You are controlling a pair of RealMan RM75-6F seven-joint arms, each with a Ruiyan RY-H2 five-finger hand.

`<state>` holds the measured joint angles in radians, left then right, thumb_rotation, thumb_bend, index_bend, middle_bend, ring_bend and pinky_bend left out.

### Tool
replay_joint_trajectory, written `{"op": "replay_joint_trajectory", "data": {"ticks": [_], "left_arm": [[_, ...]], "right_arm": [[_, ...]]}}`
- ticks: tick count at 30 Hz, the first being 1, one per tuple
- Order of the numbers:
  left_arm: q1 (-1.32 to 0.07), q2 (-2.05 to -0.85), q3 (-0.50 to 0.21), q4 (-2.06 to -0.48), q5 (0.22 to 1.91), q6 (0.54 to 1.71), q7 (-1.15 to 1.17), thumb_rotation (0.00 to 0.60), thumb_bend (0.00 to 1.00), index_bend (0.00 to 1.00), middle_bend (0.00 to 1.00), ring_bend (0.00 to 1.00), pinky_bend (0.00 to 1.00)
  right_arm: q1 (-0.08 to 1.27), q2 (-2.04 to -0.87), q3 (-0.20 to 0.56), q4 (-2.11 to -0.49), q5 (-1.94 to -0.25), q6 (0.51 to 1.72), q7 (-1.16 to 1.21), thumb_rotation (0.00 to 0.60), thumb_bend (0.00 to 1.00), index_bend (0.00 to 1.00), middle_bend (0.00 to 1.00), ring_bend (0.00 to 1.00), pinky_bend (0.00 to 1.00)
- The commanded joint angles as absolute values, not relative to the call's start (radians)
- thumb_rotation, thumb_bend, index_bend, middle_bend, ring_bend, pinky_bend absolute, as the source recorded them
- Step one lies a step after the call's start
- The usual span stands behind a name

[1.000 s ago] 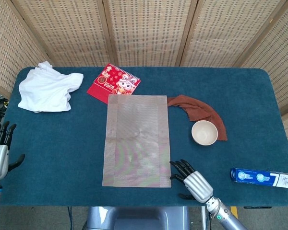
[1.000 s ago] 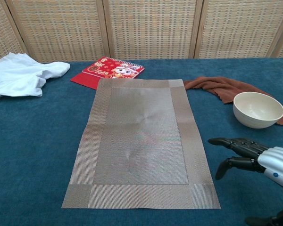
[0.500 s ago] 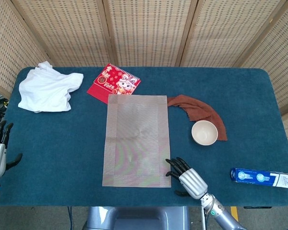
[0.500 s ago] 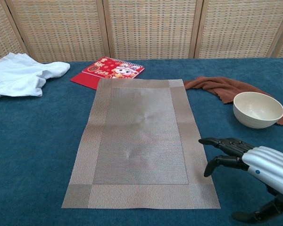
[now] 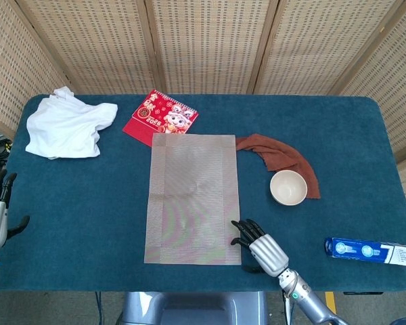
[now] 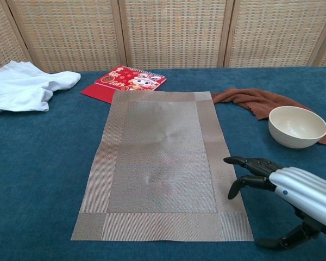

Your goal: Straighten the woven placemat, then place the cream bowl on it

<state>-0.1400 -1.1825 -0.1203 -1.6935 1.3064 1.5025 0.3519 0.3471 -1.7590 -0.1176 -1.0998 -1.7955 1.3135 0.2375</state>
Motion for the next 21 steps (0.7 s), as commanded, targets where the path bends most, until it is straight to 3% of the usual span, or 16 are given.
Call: {"op": "replay_joint_trajectory", "data": {"ticks": [1,11,21], "left_arm": [[-0.141,-1.185,-0.124,-1.691,1.302,1.502,0.351,0.600,0.22,0.06,0.00,0.00,0.00],[-0.146,-1.185,-0.131,-1.682,1.282,1.486,0.345,0.600,0.22,0.06,0.00,0.00,0.00],[-0.147,-1.187,-0.127,-1.682,1.286,1.483,0.349,0.600,0.22,0.06,0.00,0.00,0.00]], "right_arm": [[0.351,-1.771,-0.111,-1.088,-1.790,1.320,0.252,0.600,0.33,0.35,0.00,0.00,0.00],[0.355,-1.781,-0.116,-1.059,-1.782,1.334,0.264,0.600,0.33,0.34,0.00,0.00,0.00],[0.339,-1.737,-0.130,-1.128,-1.771,1.348,0.229,0.600,0.34,0.31,0.00,0.00,0.00]]}}
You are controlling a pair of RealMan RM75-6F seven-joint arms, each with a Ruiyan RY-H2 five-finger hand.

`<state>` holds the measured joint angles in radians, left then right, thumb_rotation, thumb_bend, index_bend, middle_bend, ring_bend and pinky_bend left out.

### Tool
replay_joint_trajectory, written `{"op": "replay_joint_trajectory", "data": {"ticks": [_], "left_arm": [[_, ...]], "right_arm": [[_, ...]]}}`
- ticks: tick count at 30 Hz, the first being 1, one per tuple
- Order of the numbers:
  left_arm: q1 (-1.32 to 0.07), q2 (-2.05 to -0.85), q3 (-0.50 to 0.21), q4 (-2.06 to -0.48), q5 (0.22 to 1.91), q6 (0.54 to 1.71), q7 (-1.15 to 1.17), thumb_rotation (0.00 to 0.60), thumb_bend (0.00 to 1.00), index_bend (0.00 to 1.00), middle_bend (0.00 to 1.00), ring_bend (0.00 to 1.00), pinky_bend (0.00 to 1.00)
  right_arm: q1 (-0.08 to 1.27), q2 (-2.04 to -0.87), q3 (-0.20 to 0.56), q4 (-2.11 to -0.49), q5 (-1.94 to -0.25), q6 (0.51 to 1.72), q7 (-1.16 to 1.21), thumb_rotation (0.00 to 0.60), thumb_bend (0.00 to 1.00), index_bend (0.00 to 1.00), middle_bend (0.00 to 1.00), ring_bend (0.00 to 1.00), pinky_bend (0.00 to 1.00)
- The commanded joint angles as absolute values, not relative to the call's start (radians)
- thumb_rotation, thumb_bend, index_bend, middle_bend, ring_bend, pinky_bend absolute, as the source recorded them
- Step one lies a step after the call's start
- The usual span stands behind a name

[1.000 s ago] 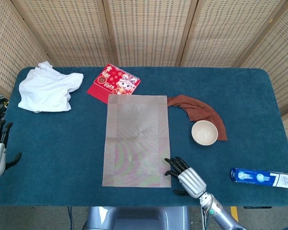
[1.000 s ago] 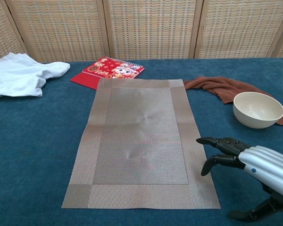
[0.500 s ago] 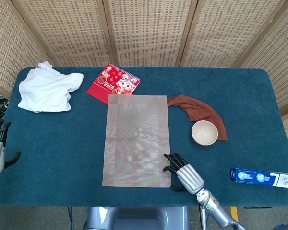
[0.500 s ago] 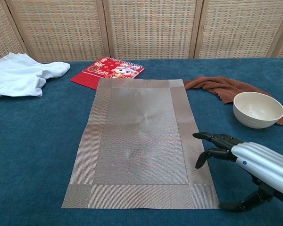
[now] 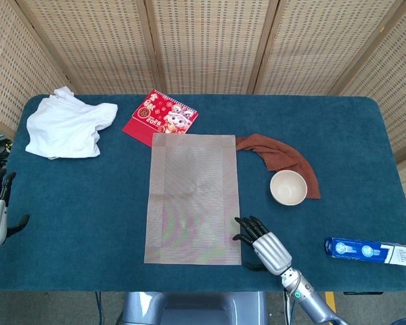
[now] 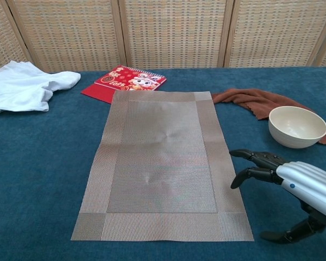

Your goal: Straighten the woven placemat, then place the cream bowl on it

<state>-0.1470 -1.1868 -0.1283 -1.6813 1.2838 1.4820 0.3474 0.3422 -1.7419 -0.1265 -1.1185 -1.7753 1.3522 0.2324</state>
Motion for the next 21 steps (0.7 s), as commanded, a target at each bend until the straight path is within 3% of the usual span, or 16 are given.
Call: {"op": "replay_joint_trajectory", "data": {"ticks": [1,21], "left_arm": [[-0.146,-1.188,-0.127,-1.683,1.288,1.484,0.350,0.600,0.22,0.06,0.00,0.00,0.00],[-0.147,-1.186,-0.129,-1.682,1.284,1.479,0.338,0.600,0.22,0.06,0.00,0.00,0.00]], "right_arm": [[0.339,-1.737,-0.132,-1.132,-1.768,1.346,0.230,0.600,0.34,0.31,0.00,0.00,0.00],[0.344,-1.789,-0.138,-1.105,-1.744,1.298,0.242,0.600,0.35,0.25,0.00,0.00,0.00]]}}
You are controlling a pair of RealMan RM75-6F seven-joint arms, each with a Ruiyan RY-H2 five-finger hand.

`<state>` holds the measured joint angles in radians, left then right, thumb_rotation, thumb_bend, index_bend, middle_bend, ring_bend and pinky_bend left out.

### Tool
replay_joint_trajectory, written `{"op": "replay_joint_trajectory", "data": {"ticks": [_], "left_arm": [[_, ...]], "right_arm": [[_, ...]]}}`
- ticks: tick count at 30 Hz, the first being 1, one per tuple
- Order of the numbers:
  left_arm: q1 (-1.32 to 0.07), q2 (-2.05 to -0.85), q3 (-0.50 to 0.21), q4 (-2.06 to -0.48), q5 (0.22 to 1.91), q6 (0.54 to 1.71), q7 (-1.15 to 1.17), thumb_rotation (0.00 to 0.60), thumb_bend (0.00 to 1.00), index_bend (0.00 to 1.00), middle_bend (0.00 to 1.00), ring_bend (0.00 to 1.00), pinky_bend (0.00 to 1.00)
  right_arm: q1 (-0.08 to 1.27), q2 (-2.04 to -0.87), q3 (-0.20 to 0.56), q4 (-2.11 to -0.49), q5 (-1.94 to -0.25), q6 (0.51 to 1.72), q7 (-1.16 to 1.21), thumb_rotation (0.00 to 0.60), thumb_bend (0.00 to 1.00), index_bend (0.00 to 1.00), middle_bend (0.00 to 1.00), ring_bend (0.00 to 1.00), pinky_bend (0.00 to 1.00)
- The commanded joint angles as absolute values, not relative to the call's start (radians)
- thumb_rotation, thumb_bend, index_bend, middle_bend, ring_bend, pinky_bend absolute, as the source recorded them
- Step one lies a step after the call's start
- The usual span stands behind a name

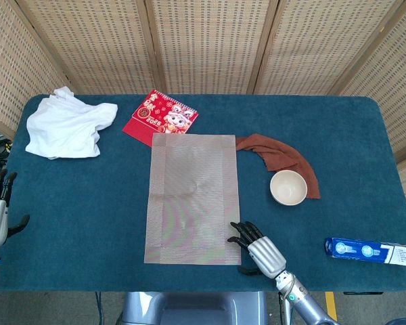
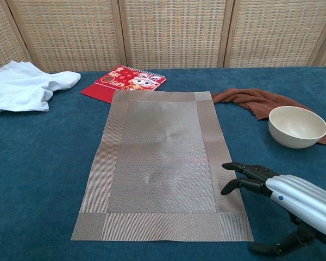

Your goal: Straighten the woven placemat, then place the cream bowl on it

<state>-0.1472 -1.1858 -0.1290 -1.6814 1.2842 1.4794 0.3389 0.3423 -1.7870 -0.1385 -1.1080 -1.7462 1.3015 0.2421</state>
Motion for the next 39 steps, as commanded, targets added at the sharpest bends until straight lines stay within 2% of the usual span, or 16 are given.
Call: {"op": "replay_joint_trajectory", "data": {"ticks": [1,5,10,14,21,24,31,39], "left_arm": [[-0.147,-1.186,-0.130,-1.682,1.281,1.479,0.337,0.600,0.22,0.06,0.00,0.00,0.00],[-0.147,-1.186,-0.130,-1.683,1.283,1.481,0.336,0.600,0.22,0.06,0.00,0.00,0.00],[-0.146,-1.186,-0.130,-1.683,1.284,1.482,0.332,0.600,0.22,0.07,0.00,0.00,0.00],[-0.146,-1.187,-0.130,-1.682,1.285,1.481,0.331,0.600,0.22,0.07,0.00,0.00,0.00],[-0.144,-1.190,-0.134,-1.685,1.284,1.489,0.325,0.600,0.22,0.08,0.00,0.00,0.00],[-0.143,-1.191,-0.134,-1.685,1.283,1.490,0.324,0.600,0.23,0.08,0.00,0.00,0.00],[-0.143,-1.191,-0.138,-1.686,1.278,1.490,0.321,0.600,0.23,0.09,0.00,0.00,0.00],[-0.142,-1.189,-0.140,-1.687,1.274,1.490,0.316,0.600,0.23,0.09,0.00,0.00,0.00]], "right_arm": [[0.347,-1.793,-0.136,-1.100,-1.743,1.293,0.239,0.600,0.35,0.24,0.00,0.00,0.00],[0.350,-1.805,-0.129,-1.096,-1.738,1.293,0.244,0.600,0.36,0.24,0.00,0.00,0.00],[0.351,-1.817,-0.123,-1.087,-1.741,1.312,0.259,0.600,0.49,0.28,0.00,0.00,0.00],[0.349,-1.821,-0.124,-1.080,-1.741,1.316,0.258,0.600,0.54,0.29,0.00,0.00,0.00],[0.343,-1.826,-0.133,-1.081,-1.745,1.328,0.272,0.600,0.54,0.31,0.00,0.00,0.00],[0.343,-1.830,-0.131,-1.082,-1.744,1.333,0.286,0.600,0.54,0.36,0.02,0.00,0.00],[0.338,-1.837,-0.118,-1.078,-1.739,1.358,0.309,0.600,0.53,0.51,0.14,0.00,0.00],[0.328,-1.840,-0.112,-1.067,-1.731,1.378,0.324,0.600,0.52,0.57,0.19,0.00,0.00]]}}
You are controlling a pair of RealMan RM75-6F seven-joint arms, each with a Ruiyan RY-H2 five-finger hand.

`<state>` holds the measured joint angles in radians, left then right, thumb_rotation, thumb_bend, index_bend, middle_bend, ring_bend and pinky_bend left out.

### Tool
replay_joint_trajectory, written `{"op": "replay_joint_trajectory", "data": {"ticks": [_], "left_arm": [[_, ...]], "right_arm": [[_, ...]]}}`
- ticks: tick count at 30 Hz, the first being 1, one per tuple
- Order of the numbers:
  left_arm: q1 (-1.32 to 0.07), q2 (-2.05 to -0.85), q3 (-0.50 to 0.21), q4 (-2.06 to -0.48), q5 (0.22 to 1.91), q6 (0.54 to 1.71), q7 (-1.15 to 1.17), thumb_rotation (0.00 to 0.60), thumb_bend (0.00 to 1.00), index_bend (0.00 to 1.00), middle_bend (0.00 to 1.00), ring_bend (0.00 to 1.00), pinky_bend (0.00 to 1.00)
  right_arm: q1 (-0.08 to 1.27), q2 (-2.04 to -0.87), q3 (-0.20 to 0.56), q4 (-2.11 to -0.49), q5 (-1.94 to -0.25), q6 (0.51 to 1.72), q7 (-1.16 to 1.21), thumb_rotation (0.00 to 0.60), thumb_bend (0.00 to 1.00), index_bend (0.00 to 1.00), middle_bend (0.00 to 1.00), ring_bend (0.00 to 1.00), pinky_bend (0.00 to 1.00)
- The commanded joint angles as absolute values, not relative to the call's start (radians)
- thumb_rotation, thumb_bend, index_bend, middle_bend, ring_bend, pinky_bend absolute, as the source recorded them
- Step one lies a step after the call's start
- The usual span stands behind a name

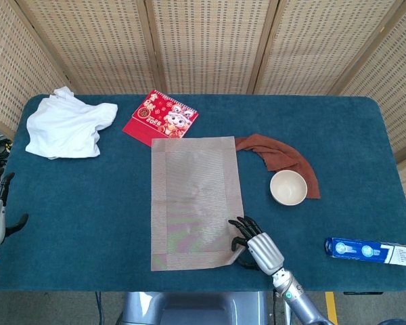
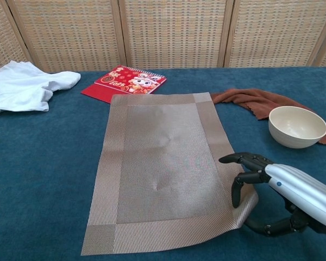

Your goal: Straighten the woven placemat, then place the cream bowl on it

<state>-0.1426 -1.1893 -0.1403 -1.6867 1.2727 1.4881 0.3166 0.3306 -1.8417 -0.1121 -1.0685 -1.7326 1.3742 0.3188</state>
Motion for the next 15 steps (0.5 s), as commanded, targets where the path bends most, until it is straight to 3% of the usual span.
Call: {"op": "replay_joint_trajectory", "data": {"ticks": [1,15], "left_arm": [[-0.142,-1.189,-0.140,-1.687,1.275,1.491,0.316,0.600,0.23,0.09,0.00,0.00,0.00],[-0.141,-1.193,-0.139,-1.690,1.278,1.495,0.321,0.600,0.23,0.10,0.00,0.00,0.00]], "right_arm": [[0.327,-1.839,-0.112,-1.066,-1.732,1.381,0.325,0.600,0.52,0.58,0.19,0.00,0.00],[0.312,-1.795,-0.095,-1.080,-1.713,1.412,0.325,0.600,0.52,0.64,0.23,0.00,0.00]]}}
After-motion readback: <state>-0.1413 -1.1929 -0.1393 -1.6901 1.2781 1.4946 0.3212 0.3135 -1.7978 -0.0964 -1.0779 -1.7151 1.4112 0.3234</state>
